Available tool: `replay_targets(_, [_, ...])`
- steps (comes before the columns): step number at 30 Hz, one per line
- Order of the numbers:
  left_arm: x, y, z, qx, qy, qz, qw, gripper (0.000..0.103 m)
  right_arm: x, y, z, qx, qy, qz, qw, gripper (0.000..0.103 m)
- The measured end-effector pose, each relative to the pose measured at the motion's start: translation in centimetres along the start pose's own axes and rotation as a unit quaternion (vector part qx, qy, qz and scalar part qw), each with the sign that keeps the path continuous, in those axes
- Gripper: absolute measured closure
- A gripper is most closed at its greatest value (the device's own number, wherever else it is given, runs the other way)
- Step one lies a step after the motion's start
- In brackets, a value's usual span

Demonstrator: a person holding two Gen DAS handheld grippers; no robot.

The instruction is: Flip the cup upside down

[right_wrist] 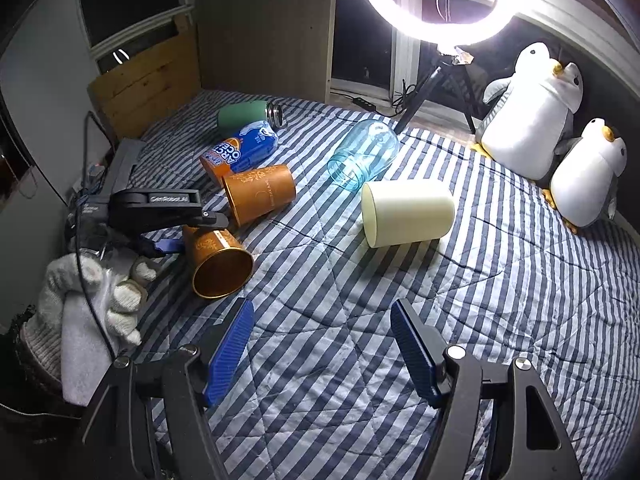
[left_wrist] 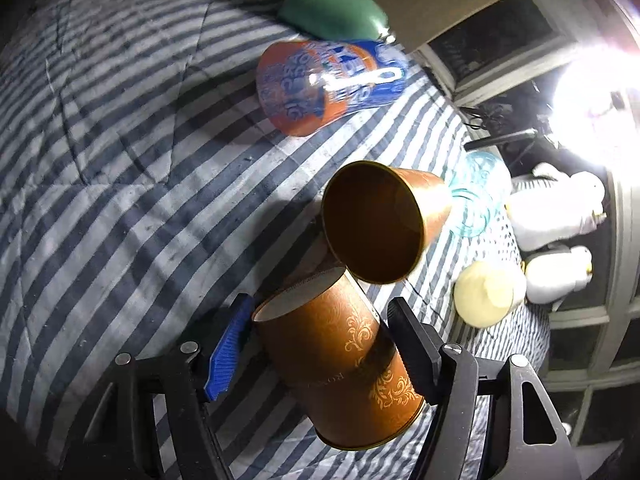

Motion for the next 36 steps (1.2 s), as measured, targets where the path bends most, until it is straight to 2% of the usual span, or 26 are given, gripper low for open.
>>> replay_targets(4, [-1.0, 1.8, -1.0, 0.017, 0.039, 0.074, 0.9963, 0.031, -0.1, 0.1, 0.4, 0.002, 0.003, 0.006, 1.0, 0.036])
replay_targets(7, [-1.8, 4.1, -1.5, 0.026, 0.071, 0.134, 0.9881, 0.033, -0.1, 0.4, 0.4, 0.001, 0.01, 0.016, 1.0, 0.036])
replay_targets(10, [-2.4, 6.6, -1.7, 0.03, 0.095, 0.196, 0.9755, 0.035, -0.1, 0.8, 0.4, -0.001, 0.019, 0.03, 0.999, 0.036])
replay_targets(13, [-3.0, 8.6, -1.7, 0.035, 0.12, 0.255, 0.9589, 0.035, -0.3, 1.4, 0.5, -0.003, 0.028, 0.051, 0.998, 0.036])
replay_targets(16, [-4.1, 10.4, -1.8, 0.035, 0.148, 0.318, 0.9356, 0.035, -0.7, 1.8, 0.6, -0.004, 0.036, 0.073, 0.997, 0.036])
replay_targets(22, [-6.5, 12.7, -2.6, 0.037, 0.201, 0.44, 0.8743, 0.035, -1.5, 2.4, 0.6, -0.014, 0.05, 0.112, 0.992, 0.036])
replay_targets(23, [-6.9, 13.1, -2.7, 0.035, 0.21, 0.462, 0.8609, 0.035, -1.7, 2.4, 0.6, -0.016, 0.052, 0.119, 0.991, 0.036])
replay_targets(25, [-8.2, 13.3, -3.3, 0.031, 0.219, 0.49, 0.8431, 0.035, -1.9, 2.4, 0.5, -0.019, 0.054, 0.129, 0.99, 0.036])
replay_targets(26, [-8.6, 13.1, -3.3, 0.031, 0.22, 0.499, 0.8375, 0.035, -2.0, 2.4, 0.4, -0.022, 0.056, 0.133, 0.989, 0.036])
replay_targets(28, [-9.6, 12.6, -3.1, 0.025, 0.212, 0.514, 0.8309, 0.035, -2.3, 2.2, 0.2, -0.028, 0.059, 0.142, 0.988, 0.036])
replay_targets(33, [-11.1, 11.2, -2.2, 0.01, 0.179, 0.534, 0.8263, 0.034, -2.9, 1.8, -0.3, -0.04, 0.063, 0.162, 0.984, 0.036])
replay_targets(36, [-12.2, 10.8, -1.4, 0.006, 0.156, 0.551, 0.8199, 0.032, -3.3, 1.4, -0.6, -0.046, 0.064, 0.17, 0.982, 0.036])
Point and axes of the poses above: each gripper's, at about its wrist camera, not at the fingertips, and z roughly the way its jaws point, y to its right, x to its top, the point moved 9 cm from there along z, roughly the way its jaws point, and after that the axes turned 1 degree about -y, right-handed, at the moved point
